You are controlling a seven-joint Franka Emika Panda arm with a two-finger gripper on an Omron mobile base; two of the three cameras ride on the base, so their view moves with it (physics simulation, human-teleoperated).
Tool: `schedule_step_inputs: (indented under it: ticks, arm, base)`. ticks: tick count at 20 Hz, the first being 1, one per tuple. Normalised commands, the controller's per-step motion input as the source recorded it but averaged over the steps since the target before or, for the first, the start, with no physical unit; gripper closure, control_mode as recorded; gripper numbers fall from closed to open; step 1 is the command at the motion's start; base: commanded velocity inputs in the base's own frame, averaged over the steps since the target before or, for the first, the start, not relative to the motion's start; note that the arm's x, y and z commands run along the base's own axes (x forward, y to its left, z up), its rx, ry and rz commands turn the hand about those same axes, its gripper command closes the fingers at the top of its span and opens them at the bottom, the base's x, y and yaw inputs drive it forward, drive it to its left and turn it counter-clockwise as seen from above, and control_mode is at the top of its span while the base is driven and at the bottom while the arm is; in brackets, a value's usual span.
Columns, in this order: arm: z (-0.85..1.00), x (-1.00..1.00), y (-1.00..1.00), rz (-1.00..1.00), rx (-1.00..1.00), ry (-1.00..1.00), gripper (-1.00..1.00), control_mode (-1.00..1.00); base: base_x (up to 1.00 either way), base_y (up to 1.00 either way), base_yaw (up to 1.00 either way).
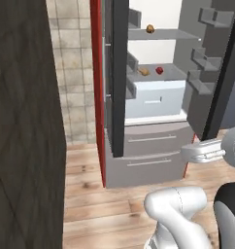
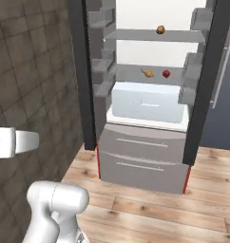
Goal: Transport the fish and onion to the fridge. Place the fish on the rack containing meat and place the onion on the rack containing the vegetable, ensuring meats and vegetables are on different racks.
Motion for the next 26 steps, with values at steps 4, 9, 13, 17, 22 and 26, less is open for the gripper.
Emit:
schedule_step_inputs:
  ticks: [4,9,13,17,22,26]
  arm:
    - [0.00,0.00,0.00,0.00,0.00,0.00,-1.00,1.00]
    - [0.00,0.00,0.00,0.00,0.00,0.00,-1.00,1.00]
    - [0.00,0.00,0.00,0.00,0.00,0.00,-1.00,1.00]
    - [0.00,0.00,0.00,0.00,0.00,0.00,-1.00,1.00]
    - [0.00,0.00,0.00,0.00,0.00,0.00,-1.00,1.00]
    - [0.00,0.00,0.00,0.00,0.00,0.00,-1.00,1.00]
  base:
    - [-1.00,0.82,-0.25]
    - [-0.88,0.50,-0.74]
    - [-0.88,0.78,-0.71]
    - [-0.98,0.98,-0.51]
    - [-0.80,0.88,-0.56]
    - [-0.29,-0.60,-0.60]
